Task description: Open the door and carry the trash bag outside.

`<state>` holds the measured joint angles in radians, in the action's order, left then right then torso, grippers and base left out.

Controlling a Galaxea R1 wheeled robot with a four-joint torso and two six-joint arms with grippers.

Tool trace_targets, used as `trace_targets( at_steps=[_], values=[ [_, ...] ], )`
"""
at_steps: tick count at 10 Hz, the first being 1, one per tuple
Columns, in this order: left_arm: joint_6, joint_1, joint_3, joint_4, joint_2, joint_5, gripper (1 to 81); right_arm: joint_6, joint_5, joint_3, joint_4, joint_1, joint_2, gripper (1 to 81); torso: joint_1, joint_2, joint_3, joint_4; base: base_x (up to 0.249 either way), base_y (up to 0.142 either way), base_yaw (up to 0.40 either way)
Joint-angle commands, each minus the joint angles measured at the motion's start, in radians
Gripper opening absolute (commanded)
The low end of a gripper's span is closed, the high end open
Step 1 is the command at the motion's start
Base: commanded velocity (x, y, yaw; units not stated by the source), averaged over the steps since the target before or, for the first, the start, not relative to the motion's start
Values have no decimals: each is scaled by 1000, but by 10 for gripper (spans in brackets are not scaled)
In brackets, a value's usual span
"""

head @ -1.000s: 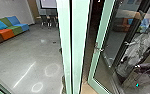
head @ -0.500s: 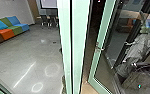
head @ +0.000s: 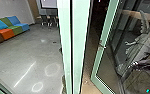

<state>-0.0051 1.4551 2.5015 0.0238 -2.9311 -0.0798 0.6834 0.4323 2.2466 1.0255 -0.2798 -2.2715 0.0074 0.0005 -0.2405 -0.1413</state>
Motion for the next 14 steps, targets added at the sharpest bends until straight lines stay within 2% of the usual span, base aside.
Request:
trace_targets(
  at_steps=[1, 7, 9, 10, 12, 14],
  values=[
    [-1, -17, -15, 7, 1, 63, 10, -24, 95, 131, 182, 239, 155, 811, 0, -1, 0, 0, 0, 0, 0],
    [-1, -17, -15, 1, -1, 63, 10, -24, 68, 126, 173, 214, 234, 811, 0, -1, 0, 0, 0, 0, 0],
    [-1, -15, -18, 1, 2, 61, 10, -24, 72, 96, 94, 216, 228, 811, 0, -1, 0, 0, 0, 0, 0],
    [-1, -15, -23, 1, 4, 61, 10, -24, 94, 30, 78, 222, 235, 811, 0, -1, 0, 0, 0, 0, 0],
    [-1, -12, -36, 4, 12, 46, 10, -22, 180, -110, 21, 237, 229, 811, 0, -1, 0, 0, 0, 0, 0],
    [-1, -9, -42, 4, 19, 34, 10, -18, 241, -214, -68, 250, 212, 811, 0, -1, 0, 0, 0, 0, 0]
  ],
)
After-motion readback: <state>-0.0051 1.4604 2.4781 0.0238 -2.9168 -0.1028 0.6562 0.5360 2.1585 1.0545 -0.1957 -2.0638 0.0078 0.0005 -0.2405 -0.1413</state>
